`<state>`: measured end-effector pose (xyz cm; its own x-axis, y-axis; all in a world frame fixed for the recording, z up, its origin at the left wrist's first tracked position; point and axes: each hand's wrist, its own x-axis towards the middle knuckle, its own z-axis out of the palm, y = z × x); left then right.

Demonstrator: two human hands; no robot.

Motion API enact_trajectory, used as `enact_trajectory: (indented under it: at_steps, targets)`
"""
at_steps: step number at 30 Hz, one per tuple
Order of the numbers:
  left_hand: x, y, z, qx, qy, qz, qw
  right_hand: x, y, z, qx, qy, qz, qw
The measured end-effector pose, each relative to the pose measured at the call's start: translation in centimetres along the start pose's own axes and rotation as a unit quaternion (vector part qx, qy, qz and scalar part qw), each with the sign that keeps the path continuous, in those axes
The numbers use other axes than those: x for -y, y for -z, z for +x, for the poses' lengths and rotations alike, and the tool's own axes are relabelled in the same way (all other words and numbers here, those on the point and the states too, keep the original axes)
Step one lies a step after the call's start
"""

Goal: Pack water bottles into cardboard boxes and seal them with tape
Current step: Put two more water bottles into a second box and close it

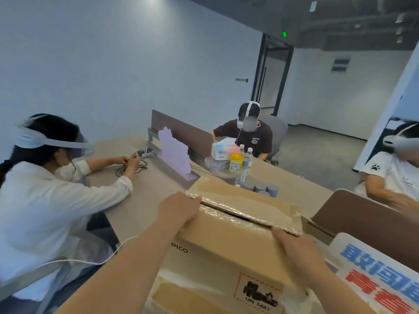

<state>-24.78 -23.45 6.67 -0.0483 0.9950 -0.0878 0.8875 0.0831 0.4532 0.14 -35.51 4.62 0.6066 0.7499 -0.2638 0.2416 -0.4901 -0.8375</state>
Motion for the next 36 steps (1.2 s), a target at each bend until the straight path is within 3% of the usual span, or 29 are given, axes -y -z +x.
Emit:
enact_trajectory:
  at_steps: [8,14,16,20,25,32,36]
  targets:
    - [-3.1,2.3,-1.4,-0.015,-0.021,-0.013,1.0,0.7,2.8,-0.6,0.017,0.007,0.026,1.0]
    - [-10.0,3.3,-6.0,-0.069,-0.082,-0.025,0.994,0.1,9.9,-0.9,-0.042,0.035,0.043,0.998]
    - [-13.1,2.0,-8.2,-0.073,-0.116,-0.017,0.99,-1.6,13.6,-1.6,-0.069,0.037,0.05,0.996]
    - [-20.6,-2.5,-13.0,-0.003,-0.211,0.016,0.977,-7.3,22.4,-3.4,-0.116,-0.011,0.06,0.991]
    - [-28.1,-9.4,-19.4,0.078,-0.242,-0.043,0.966,-13.6,32.7,-6.1,-0.165,-0.051,0.041,0.984]
    - [-30.9,-17.2,-25.3,0.113,-0.223,-0.007,0.968,-20.8,38.4,-7.3,-0.155,-0.119,0.023,0.98]
    - [-30.7,-19.0,-26.4,0.064,-0.198,0.032,0.978,-23.3,37.9,-6.7,-0.165,-0.13,0.037,0.977]
